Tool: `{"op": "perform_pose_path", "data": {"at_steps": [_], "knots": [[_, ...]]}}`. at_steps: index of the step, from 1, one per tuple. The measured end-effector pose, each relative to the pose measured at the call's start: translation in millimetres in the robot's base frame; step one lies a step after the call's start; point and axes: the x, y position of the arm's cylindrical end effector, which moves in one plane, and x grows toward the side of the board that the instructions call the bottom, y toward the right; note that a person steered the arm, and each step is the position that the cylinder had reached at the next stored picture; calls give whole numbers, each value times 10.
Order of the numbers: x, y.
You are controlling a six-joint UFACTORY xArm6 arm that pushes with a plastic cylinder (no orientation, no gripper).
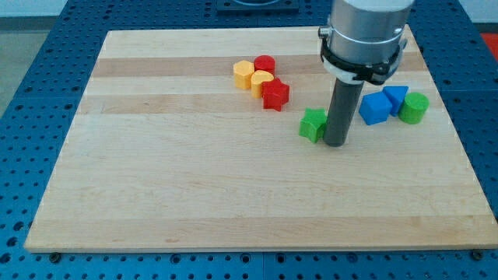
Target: Push the green star diagonally to the red star
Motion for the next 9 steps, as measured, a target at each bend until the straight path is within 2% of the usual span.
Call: {"op": "perform_pose_path", "data": {"at_steps": [1, 2, 3, 4, 5, 6, 9], "knots": [[-68, 0], [313, -64], [449, -110], [450, -486], [450, -588], [191, -588], [14, -525]]}}
